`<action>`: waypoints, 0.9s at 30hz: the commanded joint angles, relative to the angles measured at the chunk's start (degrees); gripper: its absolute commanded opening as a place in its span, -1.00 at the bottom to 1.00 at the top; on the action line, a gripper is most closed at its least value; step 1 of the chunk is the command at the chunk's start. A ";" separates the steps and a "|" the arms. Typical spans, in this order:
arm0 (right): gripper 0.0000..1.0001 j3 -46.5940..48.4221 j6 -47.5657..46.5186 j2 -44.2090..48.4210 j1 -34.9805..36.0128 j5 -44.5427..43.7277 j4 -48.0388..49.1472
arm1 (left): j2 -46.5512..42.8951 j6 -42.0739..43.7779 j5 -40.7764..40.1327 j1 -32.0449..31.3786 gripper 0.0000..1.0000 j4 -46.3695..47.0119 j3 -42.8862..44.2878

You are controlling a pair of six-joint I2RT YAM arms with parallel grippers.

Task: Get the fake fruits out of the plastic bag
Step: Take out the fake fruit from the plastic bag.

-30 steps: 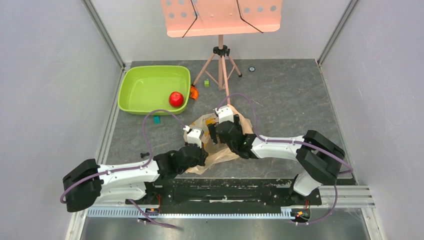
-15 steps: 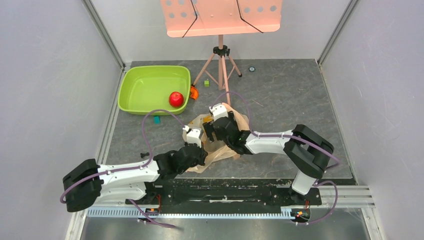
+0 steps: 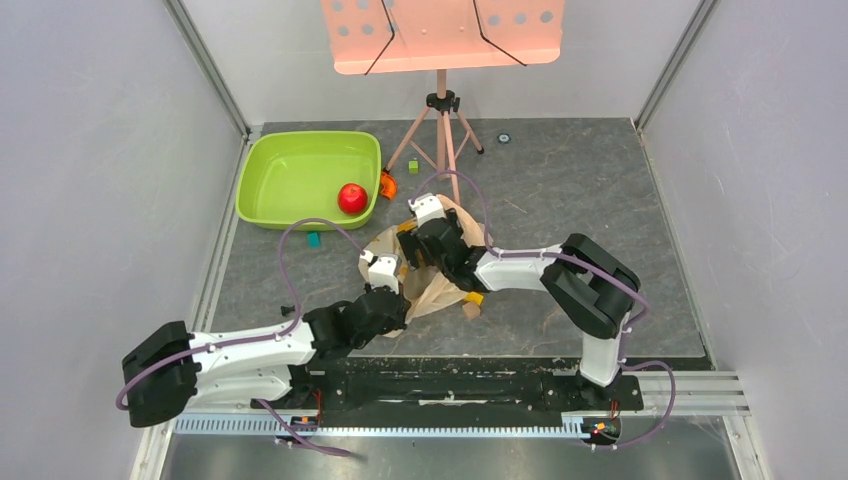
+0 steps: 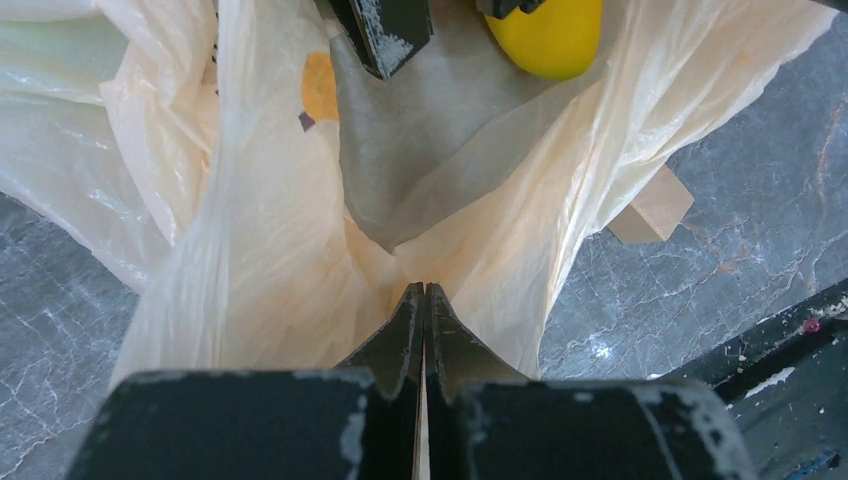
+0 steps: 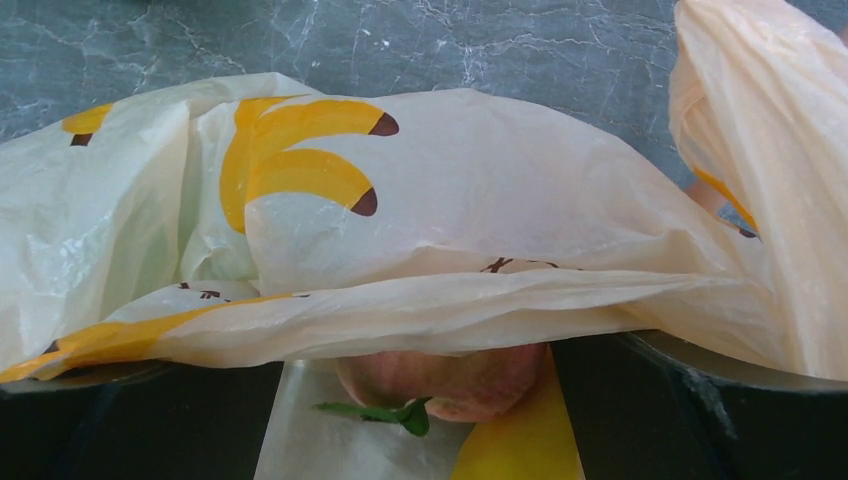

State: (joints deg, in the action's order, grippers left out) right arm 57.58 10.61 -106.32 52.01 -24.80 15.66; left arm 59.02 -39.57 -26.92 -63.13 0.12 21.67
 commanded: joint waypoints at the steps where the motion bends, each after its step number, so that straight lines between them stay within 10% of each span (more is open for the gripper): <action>1: 0.97 3.55 -1.12 -3.00 -1.74 1.61 1.70 | -1.81 -1.07 -3.36 -0.36 -0.96 -1.59 1.36; 7: 0.98 5.29 -1.64 -5.50 -3.04 1.81 2.16 | -2.80 -1.29 -4.40 -0.37 -0.96 -2.51 1.16; 18: 0.39 -2.34 0.19 2.94 -3.24 6.35 2.55 | -7.01 -2.55 -6.30 -0.38 -0.94 -5.00 0.92; 24: 0.33 -7.57 2.42 12.58 -3.23 12.30 0.39 | -12.40 0.09 -6.83 -0.40 -0.51 -5.14 0.59; 27: 0.33 -9.49 3.61 16.62 -3.26 16.44 -0.75 | -15.53 2.58 -6.38 -0.40 0.09 -3.58 -0.16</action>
State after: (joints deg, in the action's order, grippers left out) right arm 49.87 11.97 -95.77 48.99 -14.37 15.38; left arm 47.11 -39.44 -31.46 -63.13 -5.52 21.67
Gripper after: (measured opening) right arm 0.742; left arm 0.402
